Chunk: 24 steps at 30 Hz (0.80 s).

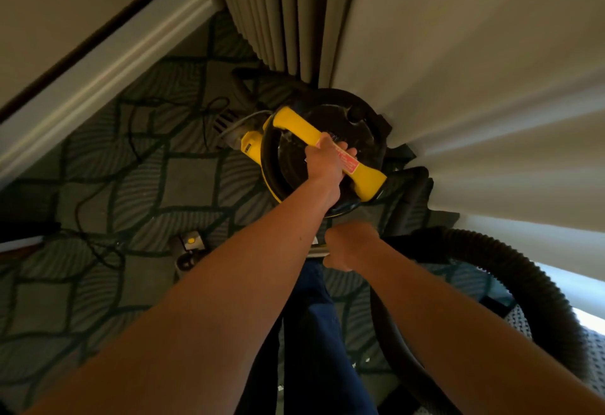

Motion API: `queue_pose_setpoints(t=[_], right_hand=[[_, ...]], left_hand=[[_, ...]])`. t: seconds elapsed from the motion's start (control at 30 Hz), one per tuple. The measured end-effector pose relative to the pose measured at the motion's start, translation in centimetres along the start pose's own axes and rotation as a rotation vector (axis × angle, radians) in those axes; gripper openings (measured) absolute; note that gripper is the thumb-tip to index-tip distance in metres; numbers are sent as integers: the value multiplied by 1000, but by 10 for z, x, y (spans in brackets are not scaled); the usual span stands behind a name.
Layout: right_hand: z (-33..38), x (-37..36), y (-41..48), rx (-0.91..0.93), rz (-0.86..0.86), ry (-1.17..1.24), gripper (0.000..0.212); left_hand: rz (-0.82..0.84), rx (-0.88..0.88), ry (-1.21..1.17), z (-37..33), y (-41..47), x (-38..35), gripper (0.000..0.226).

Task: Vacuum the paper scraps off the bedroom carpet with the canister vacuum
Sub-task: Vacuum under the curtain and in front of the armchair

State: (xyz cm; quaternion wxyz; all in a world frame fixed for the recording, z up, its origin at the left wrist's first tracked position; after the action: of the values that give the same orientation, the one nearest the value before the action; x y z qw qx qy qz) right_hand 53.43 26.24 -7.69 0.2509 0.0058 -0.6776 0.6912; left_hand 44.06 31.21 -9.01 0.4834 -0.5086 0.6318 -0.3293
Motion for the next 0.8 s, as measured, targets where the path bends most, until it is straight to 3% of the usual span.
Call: queue_pose_setpoints(t=[0.17,0.37,0.67,0.8], right_hand=[[4,10,-8,30,-77,-6,20],[6,8,-25,8,-158,-3,31],[23,-29,-56,-92,-215,-8,36],[36,-53,-70,-151,-237,15,38]], left_hand=[[-45,-26,41,-6,-4,3,37],[-50,-55,125,-23,-8,22,29],[-26,-111,538,-32,-21,90,32],[-22,-136,590,-43,-31,116,34]])
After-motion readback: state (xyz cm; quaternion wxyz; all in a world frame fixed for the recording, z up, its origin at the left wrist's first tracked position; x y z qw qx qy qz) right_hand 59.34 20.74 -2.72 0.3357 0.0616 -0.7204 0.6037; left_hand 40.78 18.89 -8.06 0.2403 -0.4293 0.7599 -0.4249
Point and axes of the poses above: each hand's wrist, its own y-axis towards the middle knuckle, its own x-axis out of the back of the hand, z = x × y, the point moved 8 cm from there along y, towards the middle knuckle, and after that the axes turned 9 degrees about -y, right-handed, at the moved point
